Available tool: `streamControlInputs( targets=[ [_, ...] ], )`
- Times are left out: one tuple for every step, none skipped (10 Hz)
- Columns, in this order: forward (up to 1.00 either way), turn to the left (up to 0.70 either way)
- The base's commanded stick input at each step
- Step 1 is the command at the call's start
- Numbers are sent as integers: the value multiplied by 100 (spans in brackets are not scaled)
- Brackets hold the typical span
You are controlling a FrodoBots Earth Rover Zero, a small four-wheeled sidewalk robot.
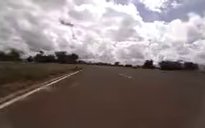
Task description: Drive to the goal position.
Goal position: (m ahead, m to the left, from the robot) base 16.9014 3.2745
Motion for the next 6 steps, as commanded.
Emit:
streamControlInputs(
  targets=[
    [100,0],
    [100,0],
    [100,0],
    [100,0],
    [100,0],
    [100,0]
  ],
)
